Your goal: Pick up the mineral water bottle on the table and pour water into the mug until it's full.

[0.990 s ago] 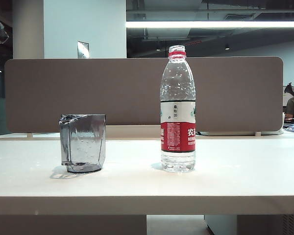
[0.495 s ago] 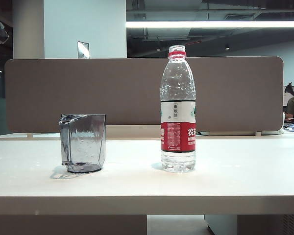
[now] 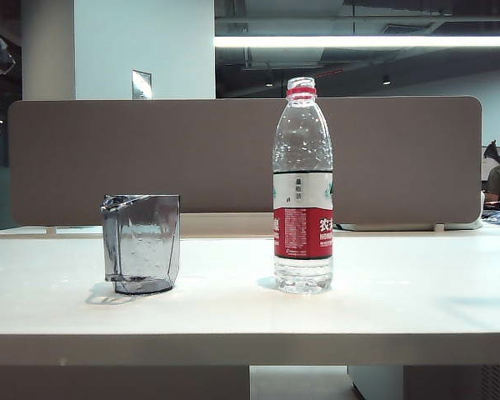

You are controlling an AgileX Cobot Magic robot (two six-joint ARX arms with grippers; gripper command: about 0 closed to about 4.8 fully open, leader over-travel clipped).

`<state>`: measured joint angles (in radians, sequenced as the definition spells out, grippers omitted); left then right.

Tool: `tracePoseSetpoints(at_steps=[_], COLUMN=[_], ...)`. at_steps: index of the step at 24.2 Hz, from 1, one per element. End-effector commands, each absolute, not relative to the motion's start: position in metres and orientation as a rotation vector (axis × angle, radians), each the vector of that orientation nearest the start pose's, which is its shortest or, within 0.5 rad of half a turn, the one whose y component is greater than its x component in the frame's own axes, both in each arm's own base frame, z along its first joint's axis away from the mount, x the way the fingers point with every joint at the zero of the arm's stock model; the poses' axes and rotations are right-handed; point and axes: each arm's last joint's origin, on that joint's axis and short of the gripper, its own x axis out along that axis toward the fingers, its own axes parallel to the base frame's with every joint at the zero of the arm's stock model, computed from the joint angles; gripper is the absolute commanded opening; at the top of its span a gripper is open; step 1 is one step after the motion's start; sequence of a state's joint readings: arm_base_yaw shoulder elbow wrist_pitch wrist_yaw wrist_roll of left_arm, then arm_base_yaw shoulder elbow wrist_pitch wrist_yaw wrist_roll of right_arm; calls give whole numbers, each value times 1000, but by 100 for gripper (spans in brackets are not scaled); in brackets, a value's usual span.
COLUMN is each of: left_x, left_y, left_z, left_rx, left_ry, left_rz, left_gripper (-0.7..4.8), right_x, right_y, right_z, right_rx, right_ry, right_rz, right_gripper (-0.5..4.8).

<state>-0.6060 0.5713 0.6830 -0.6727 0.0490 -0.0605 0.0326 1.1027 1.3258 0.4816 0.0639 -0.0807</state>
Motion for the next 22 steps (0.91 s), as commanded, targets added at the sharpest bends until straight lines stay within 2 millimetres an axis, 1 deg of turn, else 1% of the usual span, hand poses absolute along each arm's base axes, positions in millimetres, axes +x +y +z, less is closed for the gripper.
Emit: tracePoseSetpoints(at_steps=[1,3,4,5,6,7,8,9,10,11,13,14,15,16,19,22], left_x=[95,95,95,95,95,95,95,95,95,95,95,95,95,95,95,95], left_y=[-68,-68,-68,-68,-68,-68,-68,-68,-68,-68,-68,-68,-68,-68,-68,-68], left_z=[283,283,283,283,283,283,283,283,283,283,283,283,283,283,283,283], left_rx=[97,97,97,97,97,97,97,97,97,97,97,97,97,97,98,97], left_ry=[556,557,556,557,557,556,556,557,557,556,556,556,557,556,557,557], left_rz=[-621,-621,-621,-621,-621,-621,-621,-621,-621,-621,-621,-621,-621,-621,-620,-621], left_gripper=[-5,-5,-5,-5,-5,-5,-5,-5,-5,-5,-5,-5,-5,-5,-5,-5], right_x=[241,268,278,300,315,322,331,333,334,333,326,318,311,298,275,254], right_y=[7,9,9,10,11,11,11,11,12,16,24,31,36,46,60,72], right_z=[493,470,458,430,403,384,351,330,313,292,260,231,215,191,168,157], right_rx=[-15,26,34,37,34,39,50,63,73,87,97,101,100,97,96,104], right_ry=[-588,-509,-479,-423,-364,-321,-265,-232,-206,-179,-157,-136,-113,-60,-44,-50], right_rz=[-22,-3,-1,0,-1,-3,-2,-1,2,13,33,56,74,102,109,113], right_gripper=[-6,-6,-6,-5,-5,-5,-5,-5,-5,-6,-6,-6,-5,-5,-6,-6])
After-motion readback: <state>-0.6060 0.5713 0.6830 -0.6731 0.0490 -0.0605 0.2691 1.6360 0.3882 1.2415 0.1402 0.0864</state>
